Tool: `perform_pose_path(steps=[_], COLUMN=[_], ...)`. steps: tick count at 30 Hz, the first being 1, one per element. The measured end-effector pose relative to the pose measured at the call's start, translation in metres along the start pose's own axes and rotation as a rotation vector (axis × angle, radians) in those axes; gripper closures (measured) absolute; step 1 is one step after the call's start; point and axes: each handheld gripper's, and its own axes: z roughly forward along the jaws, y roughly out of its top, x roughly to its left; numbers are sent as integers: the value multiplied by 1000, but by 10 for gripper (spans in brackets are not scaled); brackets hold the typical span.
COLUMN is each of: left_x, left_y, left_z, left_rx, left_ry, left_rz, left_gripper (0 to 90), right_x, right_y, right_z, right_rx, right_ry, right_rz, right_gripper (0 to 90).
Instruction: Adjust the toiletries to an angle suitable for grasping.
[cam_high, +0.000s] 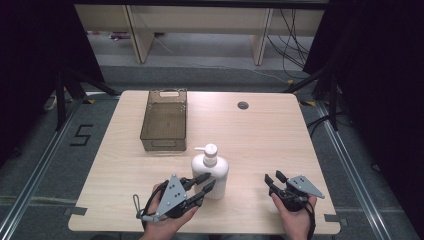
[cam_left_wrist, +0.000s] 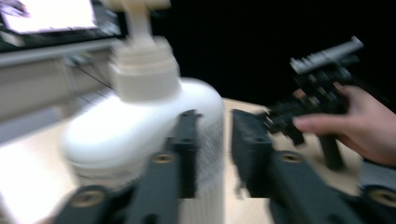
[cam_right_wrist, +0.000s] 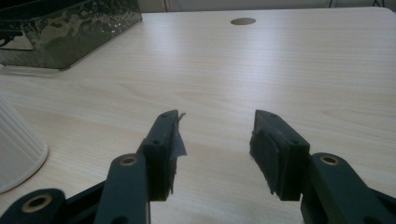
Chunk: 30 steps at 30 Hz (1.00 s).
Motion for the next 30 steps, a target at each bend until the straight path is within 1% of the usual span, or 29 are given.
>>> perform_pose_path(steps=[1, 2, 3, 4, 5, 6, 7, 8, 9, 10, 13, 14, 15, 16, 17, 18, 21, 22, 23, 24, 25, 26, 27, 28, 30], left_x=[0, -1, -3, -4, -6, -7, -8, -10, -10, -10, -12, -12, -12, -13, -13, -13, -13, -13, -13, -12, -11, -11, -10, -10, -10], left_y=[0, 3, 6, 9, 11, 13, 15, 18, 18, 19, 22, 22, 23, 24, 25, 27, 28, 28, 28, 28, 28, 28, 28, 28, 28], left_z=[0, -2, -2, -2, -1, 0, 2, 4, 4, 6, 9, 10, 12, 12, 13, 13, 14, 15, 15, 15, 14, 14, 15, 14, 15], left_rx=[0, -15, -31, -44, -50, -64, -70, -76, -76, -75, -64, -60, -64, -56, -53, -49, -47, -53, -48, -51, -50, -46, -46, -37, -39], left_ry=[0, 23, 45, 62, 72, 91, 109, 141, 141, 149, 163, 169, 175, 181, 188, 201, 208, 209, 211, 216, 220, 221, 221, 223, 220], left_rz=[0, -3, -1, 4, 0, -2, 2, 9, 9, 8, -1, -1, -2, -4, -6, -1, -9, -11, -11, -13, -15, -17, -18, -11, -13], left_gripper=[603, 560, 560, 493, 493, 467, 445, 408, 391, 375, 351, 351, 347, 342, 336, 331, 331, 331, 331, 331, 332, 332, 332, 334, 335], right_x=[0, -1, -1, -1, -1, -1, -1, -2, -2, -3, -3, -3, -2, -1, -1, -3, -3, 0, 2, -1, 0, 3, -1, -3, -3], right_y=[0, 0, 0, 1, 1, 0, 0, 0, 0, 0, 0, 0, 0, 0, 0, 1, 0, 0, 1, 1, 0, 0, 0, 0, 0], right_z=[0, 0, 0, -1, -1, 1, 1, -1, -1, 0, 1, 1, 1, 2, 1, 2, 2, 2, 1, 2, 3, 1, 2, 2, 2], right_rx=[0, 15, 15, 34, 34, 11, 9, 22, 22, -1, -4, -4, 5, 7, 20, 9, 22, 25, 41, 29, 21, 35, 16, 14, 16], right_ry=[0, 9, 9, 7, 7, 18, 26, 0, 0, 11, 9, 9, 18, 17, 23, 17, 15, 8, 19, 1, 12, 17, 19, 28, 28], right_rz=[0, 12, 12, 22, 22, 37, 40, 22, 22, 25, 20, 20, 46, 44, 49, 14, 5, 29, 54, -1, 17, 58, 19, 17, 16], right_gripper=[520, 518, 518, 516, 516, 516, 515, 513, 513, 511, 509, 509, 508, 507, 505, 504, 502, 502, 502, 502, 501, 500, 499, 497, 496])
